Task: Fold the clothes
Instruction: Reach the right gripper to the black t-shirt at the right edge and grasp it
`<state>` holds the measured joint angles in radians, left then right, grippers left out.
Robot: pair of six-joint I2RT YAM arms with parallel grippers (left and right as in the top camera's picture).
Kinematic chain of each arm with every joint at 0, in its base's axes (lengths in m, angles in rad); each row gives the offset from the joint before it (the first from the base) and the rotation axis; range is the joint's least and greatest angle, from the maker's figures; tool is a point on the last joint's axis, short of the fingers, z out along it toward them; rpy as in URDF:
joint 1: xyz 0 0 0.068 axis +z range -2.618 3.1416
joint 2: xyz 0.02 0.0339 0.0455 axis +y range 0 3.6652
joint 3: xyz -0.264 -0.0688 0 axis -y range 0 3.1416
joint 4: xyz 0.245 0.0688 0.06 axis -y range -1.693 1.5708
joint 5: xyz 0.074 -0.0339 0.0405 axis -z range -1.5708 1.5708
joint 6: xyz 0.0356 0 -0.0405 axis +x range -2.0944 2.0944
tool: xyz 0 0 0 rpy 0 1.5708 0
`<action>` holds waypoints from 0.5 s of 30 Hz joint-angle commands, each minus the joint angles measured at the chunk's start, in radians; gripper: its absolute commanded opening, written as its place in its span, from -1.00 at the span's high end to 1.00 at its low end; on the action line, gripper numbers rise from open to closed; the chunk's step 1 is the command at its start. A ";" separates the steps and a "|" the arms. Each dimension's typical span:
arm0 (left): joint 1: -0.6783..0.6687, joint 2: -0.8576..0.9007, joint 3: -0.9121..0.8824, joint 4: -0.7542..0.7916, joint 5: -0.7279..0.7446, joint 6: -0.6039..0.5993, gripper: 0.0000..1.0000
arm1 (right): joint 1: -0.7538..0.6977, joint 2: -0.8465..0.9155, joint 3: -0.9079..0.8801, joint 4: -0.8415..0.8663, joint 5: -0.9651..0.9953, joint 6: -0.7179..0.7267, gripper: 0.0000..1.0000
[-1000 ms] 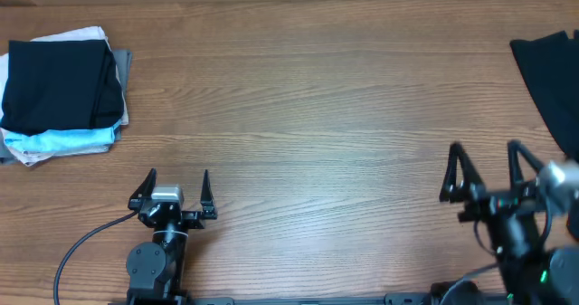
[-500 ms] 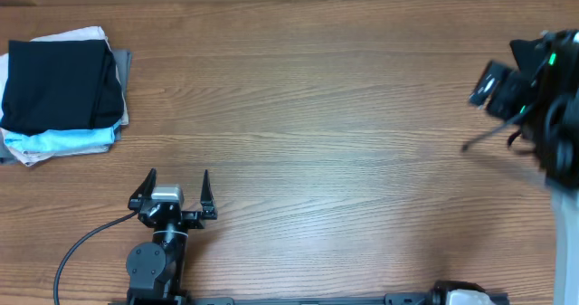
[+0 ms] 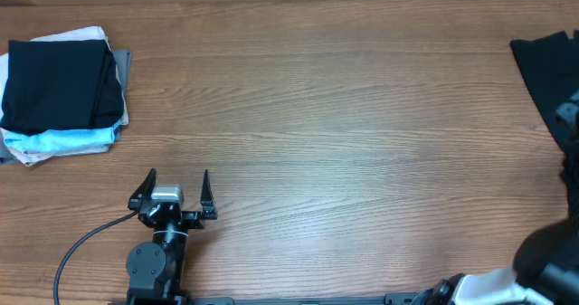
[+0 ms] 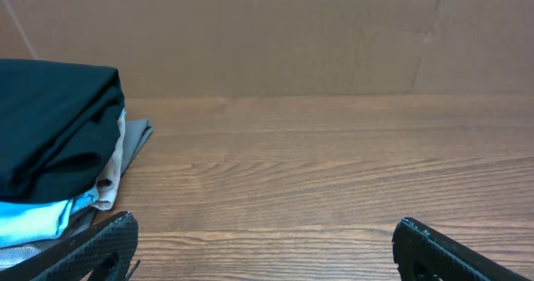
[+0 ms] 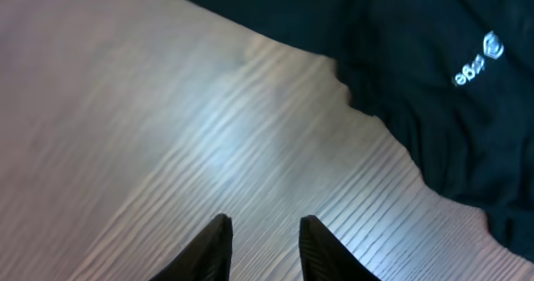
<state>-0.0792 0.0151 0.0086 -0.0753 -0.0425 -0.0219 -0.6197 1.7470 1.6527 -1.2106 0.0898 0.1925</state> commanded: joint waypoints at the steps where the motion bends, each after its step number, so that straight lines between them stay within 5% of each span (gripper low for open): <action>1: -0.007 -0.010 -0.004 0.004 -0.013 0.019 -1.00 | -0.032 0.063 -0.012 0.028 -0.013 0.018 0.38; 7: -0.007 -0.010 -0.004 0.004 -0.013 0.019 -1.00 | -0.073 0.153 -0.014 0.069 0.022 0.018 0.16; 15: -0.007 -0.010 -0.004 0.004 -0.013 0.019 -1.00 | -0.156 0.279 -0.016 0.085 0.022 0.018 0.12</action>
<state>-0.0792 0.0151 0.0086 -0.0753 -0.0425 -0.0219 -0.7437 1.9762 1.6409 -1.1305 0.0975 0.2066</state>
